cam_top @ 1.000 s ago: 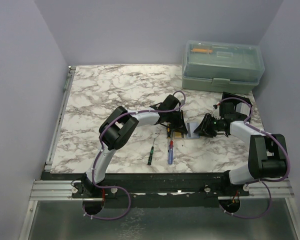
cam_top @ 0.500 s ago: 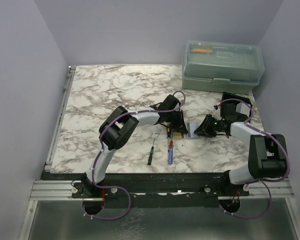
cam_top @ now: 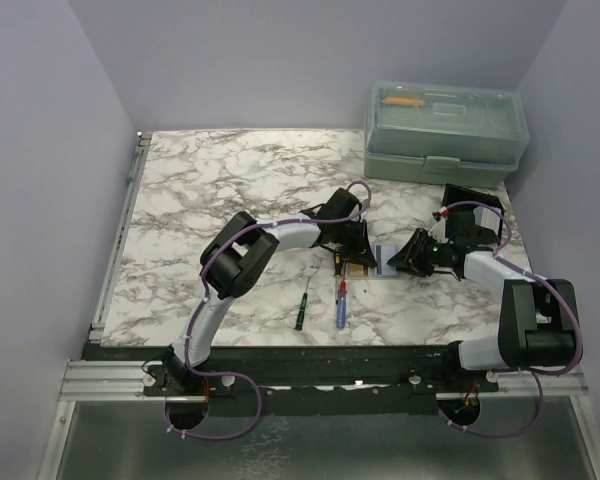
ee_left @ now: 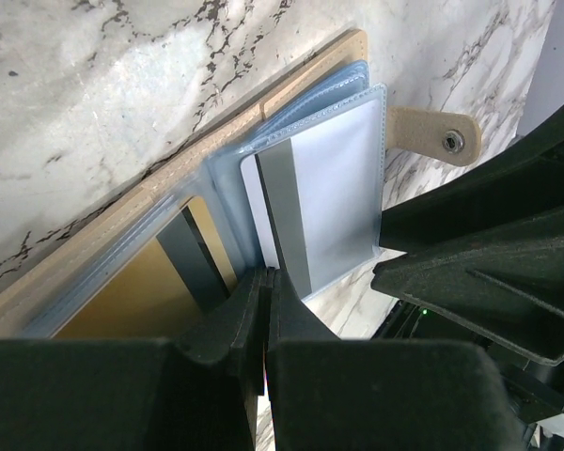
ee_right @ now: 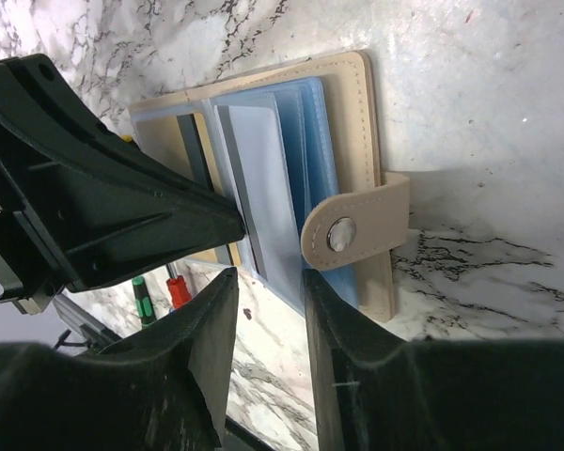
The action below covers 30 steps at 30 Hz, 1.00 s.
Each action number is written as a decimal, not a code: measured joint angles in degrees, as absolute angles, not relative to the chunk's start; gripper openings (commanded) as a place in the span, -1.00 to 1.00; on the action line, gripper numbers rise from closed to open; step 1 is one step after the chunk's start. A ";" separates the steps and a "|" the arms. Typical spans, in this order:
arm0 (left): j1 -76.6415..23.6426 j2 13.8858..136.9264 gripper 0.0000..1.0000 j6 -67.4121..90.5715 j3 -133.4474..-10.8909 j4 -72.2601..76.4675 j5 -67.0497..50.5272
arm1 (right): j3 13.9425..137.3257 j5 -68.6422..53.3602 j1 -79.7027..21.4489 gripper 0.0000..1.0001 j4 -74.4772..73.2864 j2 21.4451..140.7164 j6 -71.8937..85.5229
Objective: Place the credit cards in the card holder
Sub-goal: Turn over the card slot in the card holder.
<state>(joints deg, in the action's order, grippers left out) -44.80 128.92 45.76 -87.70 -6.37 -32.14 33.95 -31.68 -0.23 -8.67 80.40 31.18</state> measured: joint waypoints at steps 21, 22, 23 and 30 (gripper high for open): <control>-47.48 131.35 -0.97 47.33 -90.30 -4.10 -33.23 | 32.73 -36.27 -0.05 -0.32 -3.16 81.30 32.93; -47.48 131.35 -0.95 47.35 -90.30 -4.10 -33.23 | 32.73 -35.59 -0.05 -0.29 -3.66 81.01 32.51; -47.48 131.35 -0.92 47.37 -90.30 -4.10 -33.23 | 32.73 -35.11 -0.05 -0.26 -4.21 80.86 32.03; -47.51 131.02 -0.73 47.44 -89.93 -4.03 -33.23 | 32.73 -35.18 -0.05 -0.18 -5.76 80.93 30.37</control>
<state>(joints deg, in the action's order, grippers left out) -47.51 131.02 47.44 -89.93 -4.03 -33.23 32.73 -35.18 -0.05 -5.76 80.93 30.37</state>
